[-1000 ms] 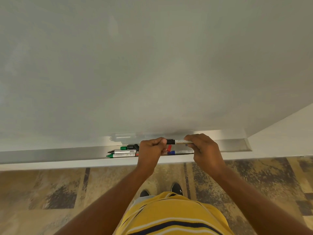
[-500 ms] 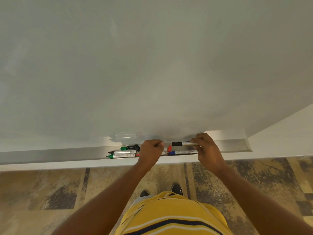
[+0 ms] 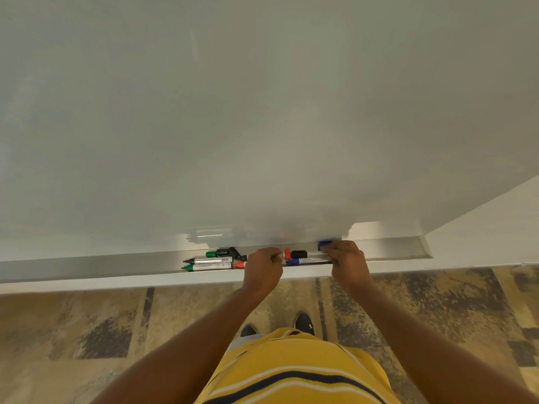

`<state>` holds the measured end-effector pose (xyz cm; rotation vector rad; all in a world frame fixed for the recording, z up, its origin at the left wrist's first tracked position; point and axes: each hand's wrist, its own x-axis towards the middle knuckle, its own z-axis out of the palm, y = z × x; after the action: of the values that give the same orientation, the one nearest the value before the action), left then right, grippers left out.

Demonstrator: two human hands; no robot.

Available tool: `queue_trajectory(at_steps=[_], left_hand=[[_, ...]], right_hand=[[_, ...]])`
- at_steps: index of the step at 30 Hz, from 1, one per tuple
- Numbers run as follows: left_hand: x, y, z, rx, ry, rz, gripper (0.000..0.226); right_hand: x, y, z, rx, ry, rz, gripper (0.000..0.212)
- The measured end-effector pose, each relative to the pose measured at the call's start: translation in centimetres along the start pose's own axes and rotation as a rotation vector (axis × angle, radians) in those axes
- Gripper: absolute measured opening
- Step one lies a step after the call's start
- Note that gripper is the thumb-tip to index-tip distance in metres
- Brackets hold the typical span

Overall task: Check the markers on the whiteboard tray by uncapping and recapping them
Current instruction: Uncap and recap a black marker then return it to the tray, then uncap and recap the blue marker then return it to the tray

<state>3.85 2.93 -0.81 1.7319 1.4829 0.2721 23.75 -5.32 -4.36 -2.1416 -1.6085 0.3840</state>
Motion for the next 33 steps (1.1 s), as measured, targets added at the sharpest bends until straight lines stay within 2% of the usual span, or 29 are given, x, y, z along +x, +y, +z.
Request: queue_trajectory(at_steps=[6,11,17,23,28,31,33], left_hand=[[0.2,-0.1,0.5,0.031,-0.006,0.049,0.020],[0.2,-0.5,1.0,0.061,-0.013,0.072,0.021],[0.2,-0.9,1.1,0.068,0.014,0.098,0.021],[0.4,-0.5,1.2,0.100,0.038,0.179,0.026],[1.9,1.5,2.1,0.337,-0.085,0.444,0.032],[3.0,3.4,3.4,0.615,-0.199,0.511,0.032],[3.4,4.1,3.9,0.713,-0.215,0.508,0.022]], right_hand=[[-0.5,0.0,-0.2,-0.085,0.013,-0.102,0.029],[-1.2,-0.6,0.6,-0.199,-0.115,-0.235,0.034],[-0.8,-1.0,1.1,-0.276,-0.197,-0.181,0.039],[-0.5,-0.9,0.7,-0.254,-0.138,-0.118,0.033],[-1.6,0.4,-0.8,-0.183,-0.001,-0.114,0.026],[-2.7,2.0,-1.8,-0.168,0.048,-0.054,0.024],[-3.4,2.8,-2.3,-0.168,0.063,-0.035,0.024]])
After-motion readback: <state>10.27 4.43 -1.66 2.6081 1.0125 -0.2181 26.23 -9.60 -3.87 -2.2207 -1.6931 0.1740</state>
